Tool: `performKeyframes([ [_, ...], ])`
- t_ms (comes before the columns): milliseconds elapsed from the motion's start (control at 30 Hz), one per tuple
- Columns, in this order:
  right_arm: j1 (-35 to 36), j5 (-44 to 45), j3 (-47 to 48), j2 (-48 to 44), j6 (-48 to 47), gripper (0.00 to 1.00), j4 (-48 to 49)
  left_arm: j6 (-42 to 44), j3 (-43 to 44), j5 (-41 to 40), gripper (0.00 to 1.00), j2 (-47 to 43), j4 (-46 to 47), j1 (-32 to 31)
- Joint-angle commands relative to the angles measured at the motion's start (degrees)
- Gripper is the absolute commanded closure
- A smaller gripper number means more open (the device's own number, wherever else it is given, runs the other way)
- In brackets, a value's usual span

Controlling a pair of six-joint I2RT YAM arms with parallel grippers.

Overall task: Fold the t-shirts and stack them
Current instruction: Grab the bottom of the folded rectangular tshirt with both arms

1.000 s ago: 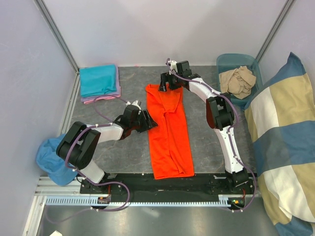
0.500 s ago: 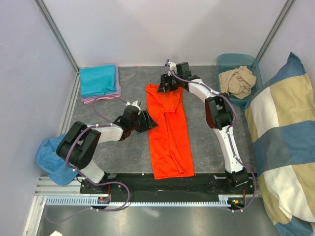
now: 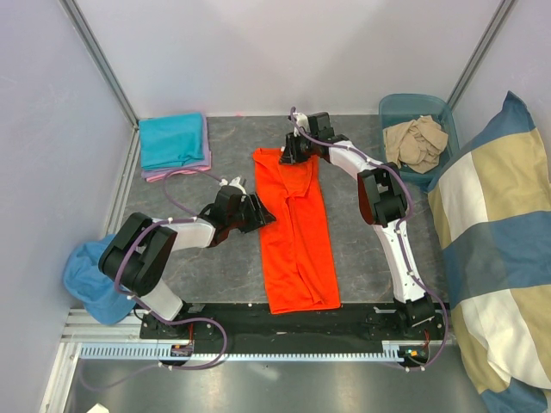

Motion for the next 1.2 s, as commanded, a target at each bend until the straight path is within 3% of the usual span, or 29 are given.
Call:
performKeyframes([
  [0, 0.3, -1.44, -1.52, 0.59, -0.65, 0.78, 1.01, -1.2, -1.09, 0.66, 0.4, 1.29, -0.53, -0.14],
  [1167, -1.02, 4.89, -12.24, -11.27, 3.65, 0.81, 9.62, -0.85, -1.53, 0.66, 0.42, 0.59, -0.79, -0.14],
])
